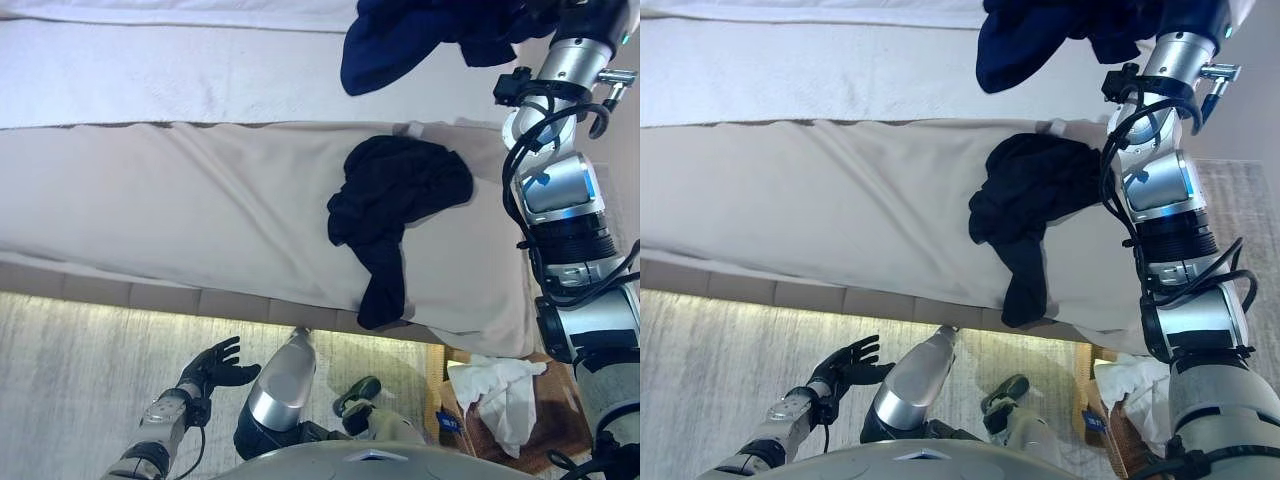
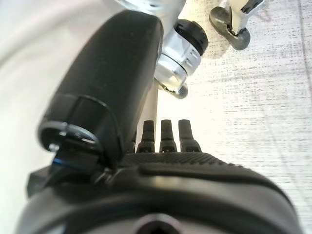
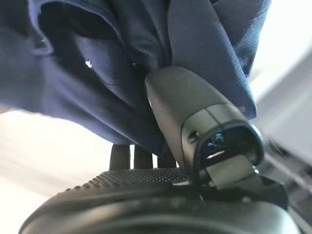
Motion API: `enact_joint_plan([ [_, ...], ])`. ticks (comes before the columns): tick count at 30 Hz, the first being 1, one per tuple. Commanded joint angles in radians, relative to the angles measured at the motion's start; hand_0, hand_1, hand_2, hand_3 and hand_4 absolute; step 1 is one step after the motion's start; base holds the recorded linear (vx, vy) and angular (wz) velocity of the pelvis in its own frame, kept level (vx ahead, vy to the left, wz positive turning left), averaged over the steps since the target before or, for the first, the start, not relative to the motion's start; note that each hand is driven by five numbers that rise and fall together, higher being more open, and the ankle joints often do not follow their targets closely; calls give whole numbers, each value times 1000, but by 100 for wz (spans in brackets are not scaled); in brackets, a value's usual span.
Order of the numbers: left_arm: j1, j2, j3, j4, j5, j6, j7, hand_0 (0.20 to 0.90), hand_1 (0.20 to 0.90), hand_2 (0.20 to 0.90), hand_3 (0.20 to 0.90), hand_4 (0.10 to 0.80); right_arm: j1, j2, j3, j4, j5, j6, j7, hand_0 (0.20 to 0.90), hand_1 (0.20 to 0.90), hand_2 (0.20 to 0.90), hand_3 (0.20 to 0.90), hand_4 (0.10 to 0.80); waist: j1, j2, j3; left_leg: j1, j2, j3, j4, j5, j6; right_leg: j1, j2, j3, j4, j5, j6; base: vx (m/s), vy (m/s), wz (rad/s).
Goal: Pick up the clothes from the bed and place them into the basket
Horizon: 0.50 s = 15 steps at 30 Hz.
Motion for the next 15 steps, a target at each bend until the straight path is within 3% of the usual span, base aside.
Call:
enact_joint_plan([
  [1,113,15,-19,71,54,-1,24,900,900,900,900,800,45,-101,-14,-104,4,-131,-124,300,300,300,200,100,-29,-12,-251,59,4,25,-84,-88,42,107,18,87,50,-26,7,-96,-78,-19],
  [5,103,19,1,114,98,39,41,900,900,900,900,800,41,-149,-42,-117,31,-122,-175,300,300,300,200,100,-85,-10,-295,99,6,68,-87,-92,54,82,22,116,46,7,12,-94,-105,-26],
  [9,93,32,8,124,121,88,33,900,900,900,900,800,48,-215,-52,-103,76,-94,-146,300,300,300,200,100,-150,0,-326,148,16,122,-100,-110,59,60,33,157,42,14,18,-49,-109,-39],
  [15,69,46,-6,85,136,148,7,900,900,900,900,800,137,-275,-70,-48,122,-6,31,300,300,300,200,100,-235,23,-346,191,40,195,-112,-121,53,33,69,209,7,0,-1,-65,-113,-43],
])
